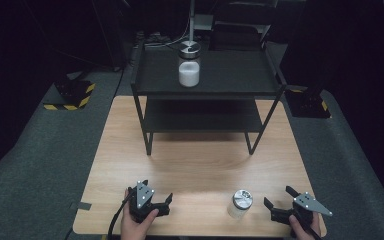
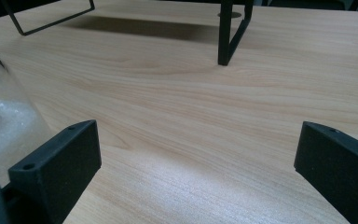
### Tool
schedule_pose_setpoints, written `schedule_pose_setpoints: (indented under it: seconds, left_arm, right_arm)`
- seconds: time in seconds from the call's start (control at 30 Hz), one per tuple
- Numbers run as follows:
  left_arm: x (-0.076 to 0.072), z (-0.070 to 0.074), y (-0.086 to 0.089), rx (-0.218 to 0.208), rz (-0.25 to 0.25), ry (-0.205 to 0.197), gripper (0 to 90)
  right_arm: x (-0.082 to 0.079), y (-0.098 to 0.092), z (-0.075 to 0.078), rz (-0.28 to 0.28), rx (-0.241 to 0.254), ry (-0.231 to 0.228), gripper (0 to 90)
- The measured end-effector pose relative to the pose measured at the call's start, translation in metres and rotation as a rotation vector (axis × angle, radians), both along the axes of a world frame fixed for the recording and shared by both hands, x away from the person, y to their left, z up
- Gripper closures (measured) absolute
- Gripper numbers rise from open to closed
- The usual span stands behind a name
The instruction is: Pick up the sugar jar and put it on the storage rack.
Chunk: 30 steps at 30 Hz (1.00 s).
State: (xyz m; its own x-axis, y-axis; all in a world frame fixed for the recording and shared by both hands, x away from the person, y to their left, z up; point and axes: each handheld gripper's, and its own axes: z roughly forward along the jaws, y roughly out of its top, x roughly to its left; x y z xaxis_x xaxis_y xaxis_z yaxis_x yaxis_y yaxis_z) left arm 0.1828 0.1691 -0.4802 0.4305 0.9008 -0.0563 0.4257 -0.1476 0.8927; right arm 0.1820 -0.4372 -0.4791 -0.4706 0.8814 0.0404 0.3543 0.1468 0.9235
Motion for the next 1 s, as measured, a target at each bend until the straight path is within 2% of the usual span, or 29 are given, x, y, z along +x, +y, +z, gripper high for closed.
schedule_pose_setpoints:
  seconds: [0.27,0.47,0.57,0.83,1.0]
  left_arm:
    - [0.000,-0.002,0.006,-0.026,0.004,-0.003,0.6]
    - [0.001,-0.003,0.009,-0.041,0.001,0.001,0.6]
    - [0.002,-0.003,0.011,-0.054,0.004,0.007,0.6]
    - [0.002,-0.002,0.009,-0.038,-0.007,0.003,0.7]
    - [0.002,-0.002,0.008,-0.034,-0.007,0.004,0.7]
  right_arm:
    - [-0.011,0.002,0.006,0.023,0.022,-0.071,0.2]
    - [-0.019,0.005,0.012,0.069,0.028,-0.115,0.2]
    - [-0.020,0.005,0.013,0.105,0.043,-0.123,0.3]
    - [-0.014,0.004,0.014,0.245,0.056,-0.127,0.3]
    - [-0.010,0.013,0.012,0.285,0.052,-0.107,0.7]
